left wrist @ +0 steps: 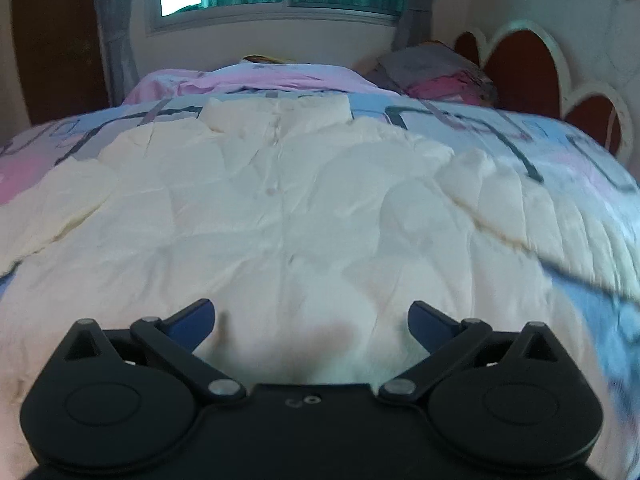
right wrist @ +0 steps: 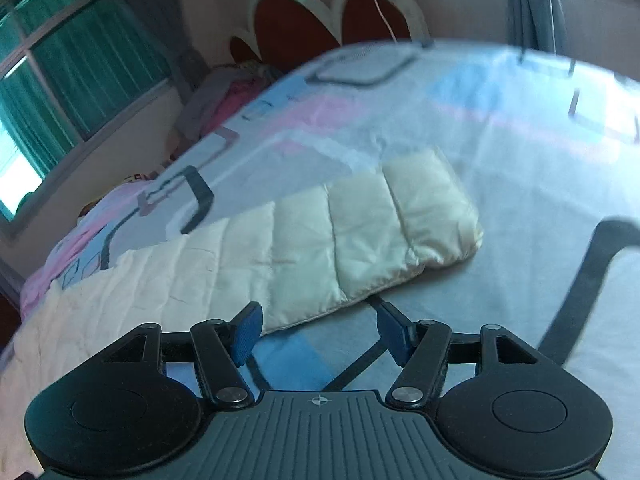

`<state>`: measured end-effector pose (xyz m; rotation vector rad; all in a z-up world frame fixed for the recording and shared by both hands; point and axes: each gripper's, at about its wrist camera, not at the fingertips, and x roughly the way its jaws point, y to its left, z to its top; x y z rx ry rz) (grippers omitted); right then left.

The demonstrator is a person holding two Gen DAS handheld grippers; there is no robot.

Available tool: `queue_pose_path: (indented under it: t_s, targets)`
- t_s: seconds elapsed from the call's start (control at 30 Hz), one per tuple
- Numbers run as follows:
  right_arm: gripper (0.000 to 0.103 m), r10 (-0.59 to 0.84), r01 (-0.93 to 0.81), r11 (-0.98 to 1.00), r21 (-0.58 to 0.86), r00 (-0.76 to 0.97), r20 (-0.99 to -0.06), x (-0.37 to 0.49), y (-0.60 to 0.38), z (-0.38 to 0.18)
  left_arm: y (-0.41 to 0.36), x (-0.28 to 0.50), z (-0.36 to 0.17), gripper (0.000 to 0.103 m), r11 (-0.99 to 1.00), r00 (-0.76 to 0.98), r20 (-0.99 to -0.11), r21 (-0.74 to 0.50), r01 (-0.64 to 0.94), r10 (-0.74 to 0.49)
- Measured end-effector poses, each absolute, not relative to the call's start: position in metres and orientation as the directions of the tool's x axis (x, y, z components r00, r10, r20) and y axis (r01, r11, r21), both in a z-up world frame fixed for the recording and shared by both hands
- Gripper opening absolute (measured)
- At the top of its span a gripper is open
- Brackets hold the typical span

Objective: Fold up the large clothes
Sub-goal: 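Grasp the jacket sleeve cuff with the right gripper and lift it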

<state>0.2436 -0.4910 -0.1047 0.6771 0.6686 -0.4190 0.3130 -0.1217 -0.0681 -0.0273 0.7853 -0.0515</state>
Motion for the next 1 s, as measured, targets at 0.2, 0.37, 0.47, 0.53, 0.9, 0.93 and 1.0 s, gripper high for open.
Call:
queue_pose_path:
  t_s: [0.2,0.37,0.47,0.53,0.9,0.93,1.0]
  targets:
    - [0.064,-0.124,0.597,0.606,0.525,0.724,-0.679,0.245,-0.526,-0.128,-0.131,0.339,-0.070,0.102,0.996,0.707,-0.705,-0.092,-0.019,-0.052]
    - [0.059,-0.134,0.607,0.544,0.579,0.744,-0.654,0.247,-0.548,-0.134,-0.123,0.338,-0.070,0.100,0.994,0.696,-0.717,-0.098,-0.043,-0.040]
    - [0.028,-0.165,0.631,0.557,0.540,0.721,-0.673,0.256,-0.553,-0.132,-0.111,0.334,-0.064,0.103,0.994,0.717,-0.697,-0.092,-0.058,-0.022]
    - [0.014,-0.179,0.630,0.582,0.515,0.717,-0.674,0.264,-0.551,-0.127,-0.102,0.334,-0.060,0.103,0.996,0.722,-0.692,-0.067,-0.065,0.000]
    - [0.011,-0.128,0.322,0.892,0.318,0.853,-0.505,0.317,-0.411,-0.031,-0.024,0.341,-0.072,0.097,0.991,0.709,-0.703,-0.124,-0.042,-0.058]
    - [0.011,-0.097,0.278,0.910,0.307,0.863,-0.496,0.322,-0.391,-0.026,-0.016,0.343,-0.073,0.091,0.989,0.708,-0.702,-0.142,-0.031,-0.079]
    - [0.011,-0.014,0.176,0.941,0.290,0.875,-0.484,0.335,-0.345,-0.019,-0.001,0.345,-0.072,0.088,0.988,0.707,-0.700,-0.153,-0.017,-0.096]
